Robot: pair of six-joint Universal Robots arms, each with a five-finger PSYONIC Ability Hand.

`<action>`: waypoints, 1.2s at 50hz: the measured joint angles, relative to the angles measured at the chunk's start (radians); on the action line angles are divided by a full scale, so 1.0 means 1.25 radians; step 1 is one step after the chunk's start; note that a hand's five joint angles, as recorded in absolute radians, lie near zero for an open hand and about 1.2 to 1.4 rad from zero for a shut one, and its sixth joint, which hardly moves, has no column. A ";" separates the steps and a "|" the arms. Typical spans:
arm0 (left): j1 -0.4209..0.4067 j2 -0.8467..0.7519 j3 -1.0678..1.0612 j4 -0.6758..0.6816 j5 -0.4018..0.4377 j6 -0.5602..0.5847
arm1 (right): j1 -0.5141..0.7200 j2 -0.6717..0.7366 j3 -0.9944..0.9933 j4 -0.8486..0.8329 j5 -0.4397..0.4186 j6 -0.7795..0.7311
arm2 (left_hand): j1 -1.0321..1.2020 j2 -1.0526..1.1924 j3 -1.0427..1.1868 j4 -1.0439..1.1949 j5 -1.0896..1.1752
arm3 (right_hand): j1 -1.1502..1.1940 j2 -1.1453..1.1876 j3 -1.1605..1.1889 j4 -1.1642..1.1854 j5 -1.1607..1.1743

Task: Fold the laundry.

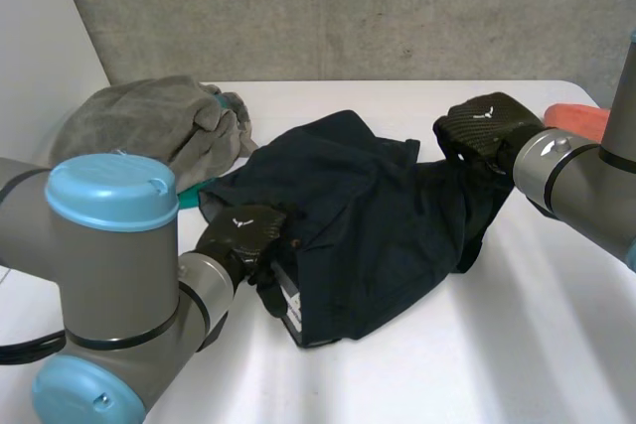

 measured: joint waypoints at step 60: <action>0.072 -0.001 0.272 0.388 -0.151 0.393 | -0.151 -0.214 0.360 -0.093 -0.078 -0.099 | 0.718 0.789 0.782 0.794 0.750 | -0.733 -0.779 -0.786 -0.787 -0.763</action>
